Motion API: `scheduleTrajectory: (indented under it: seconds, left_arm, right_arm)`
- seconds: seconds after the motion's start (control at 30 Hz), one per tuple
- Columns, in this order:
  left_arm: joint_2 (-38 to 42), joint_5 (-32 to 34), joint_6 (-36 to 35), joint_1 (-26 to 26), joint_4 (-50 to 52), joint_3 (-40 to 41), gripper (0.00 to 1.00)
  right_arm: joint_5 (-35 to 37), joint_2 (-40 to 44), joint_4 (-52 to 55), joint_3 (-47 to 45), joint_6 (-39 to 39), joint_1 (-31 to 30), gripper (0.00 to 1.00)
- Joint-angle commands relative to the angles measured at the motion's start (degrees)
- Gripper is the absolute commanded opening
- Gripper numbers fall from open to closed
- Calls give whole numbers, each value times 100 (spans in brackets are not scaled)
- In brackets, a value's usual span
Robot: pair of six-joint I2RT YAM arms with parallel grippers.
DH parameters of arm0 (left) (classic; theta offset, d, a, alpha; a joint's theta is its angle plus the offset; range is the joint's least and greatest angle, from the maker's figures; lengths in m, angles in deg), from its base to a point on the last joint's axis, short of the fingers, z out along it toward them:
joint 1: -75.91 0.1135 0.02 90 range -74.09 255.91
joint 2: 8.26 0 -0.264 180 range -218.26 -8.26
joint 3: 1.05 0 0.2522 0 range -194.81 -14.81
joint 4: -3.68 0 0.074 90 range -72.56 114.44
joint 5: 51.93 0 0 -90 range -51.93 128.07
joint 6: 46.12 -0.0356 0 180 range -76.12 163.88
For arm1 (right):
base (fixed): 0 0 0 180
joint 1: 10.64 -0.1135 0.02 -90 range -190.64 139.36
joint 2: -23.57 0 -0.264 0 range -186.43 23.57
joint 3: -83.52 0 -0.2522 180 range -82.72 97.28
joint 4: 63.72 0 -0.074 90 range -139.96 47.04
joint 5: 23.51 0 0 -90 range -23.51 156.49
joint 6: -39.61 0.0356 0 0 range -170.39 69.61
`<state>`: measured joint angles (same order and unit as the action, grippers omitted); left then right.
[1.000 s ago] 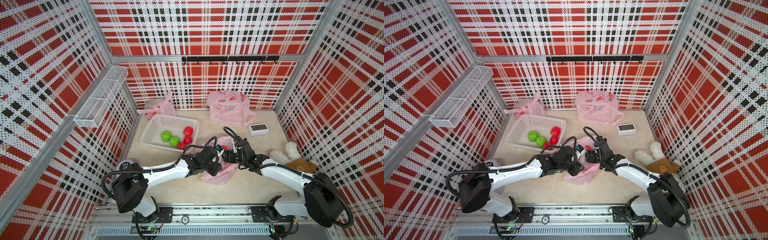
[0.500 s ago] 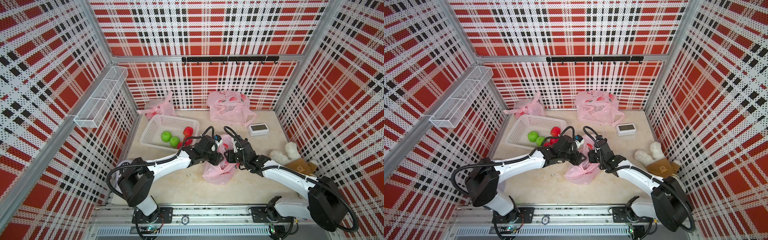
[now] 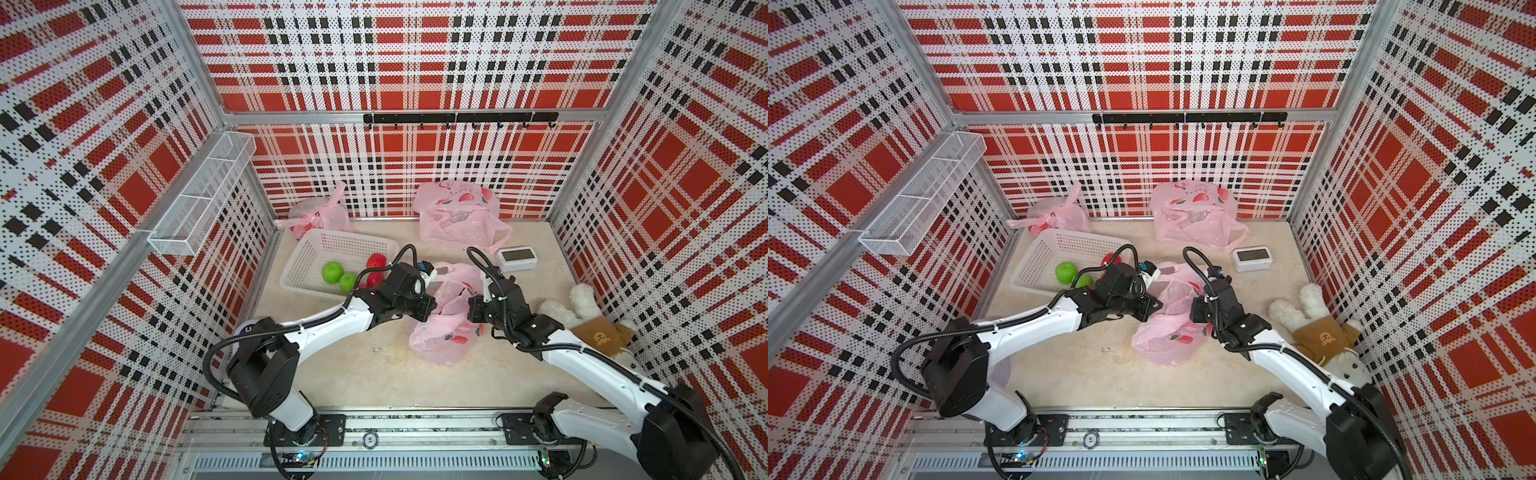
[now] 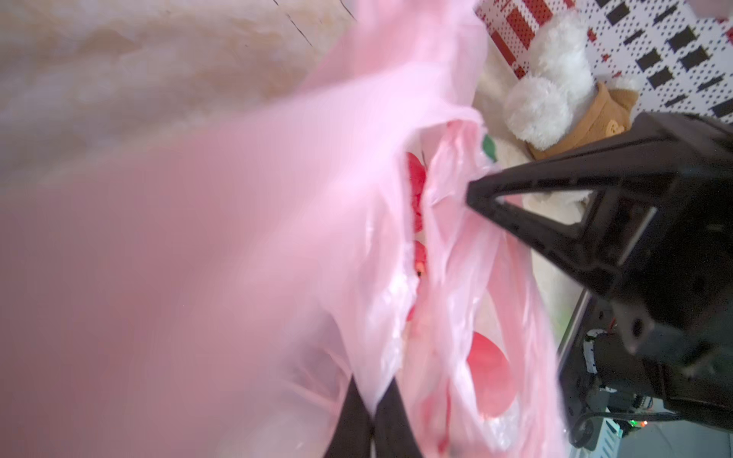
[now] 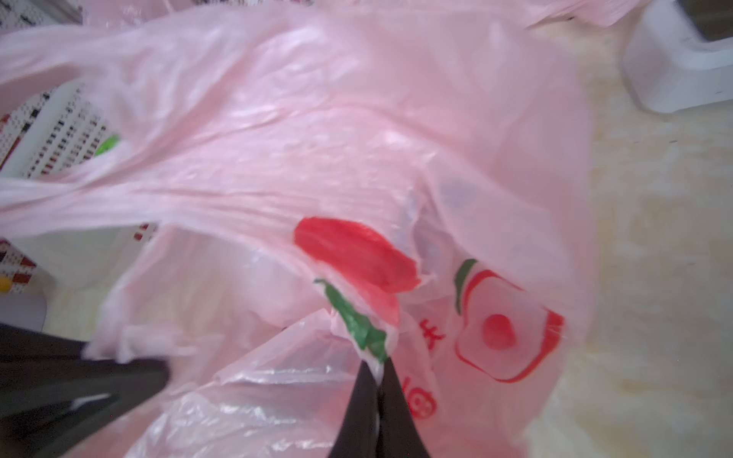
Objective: Untie the knot of a plastic bag & take out the apple
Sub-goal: Untie the plastic bag at the center of the board.
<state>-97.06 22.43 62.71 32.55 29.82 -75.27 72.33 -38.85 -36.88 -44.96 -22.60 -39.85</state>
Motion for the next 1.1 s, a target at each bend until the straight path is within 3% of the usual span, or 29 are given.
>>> scheduleTrajectory:
  seconds: [0.0, 0.27, 0.4, 0.47, 0.57, 0.63, 0.7, 0.8, 0.9, 1.07]
  left_arm:
    - [316, 61, 72, 213, 150, 244, 0]
    - [-15, 178, 359, 335, -339, 1093, 0]
    - [-178, 126, 416, 315, -468, 1222, 0]
    - [-64, 195, 329, 303, -378, 1166, 16]
    - [251, 584, -72, 268, -80, 1004, 42]
    - [507, 709, -230, 269, 80, 894, 47]
    - [813, 780, -516, 242, 139, 829, 48]
    - [1215, 926, -719, 80, 48, 785, 46]
    - [1417, 1027, -888, -216, -123, 667, 41]
    - [1006, 996, -938, -562, -223, 319, 36]
  right_arm:
    - [0, 351, 178, -146, -144, 447, 0]
    - [-80, 456, 573, -388, -379, 1101, 0]
    - [-584, 194, 469, -698, -264, 1191, 0]
    - [-926, 75, 362, -808, -75, 1181, 0]
    - [-1121, 68, 387, -840, 110, 1084, 25]
    - [-1028, 215, 634, -698, 116, 945, 47]
    - [-858, 386, 1021, -415, 82, 752, 58]
    - [-664, 600, 1513, -76, 59, 492, 64]
    - [-797, 699, 1645, -3, 244, 350, 64]
    - [-1059, 676, 1350, -24, 607, 53, 62]
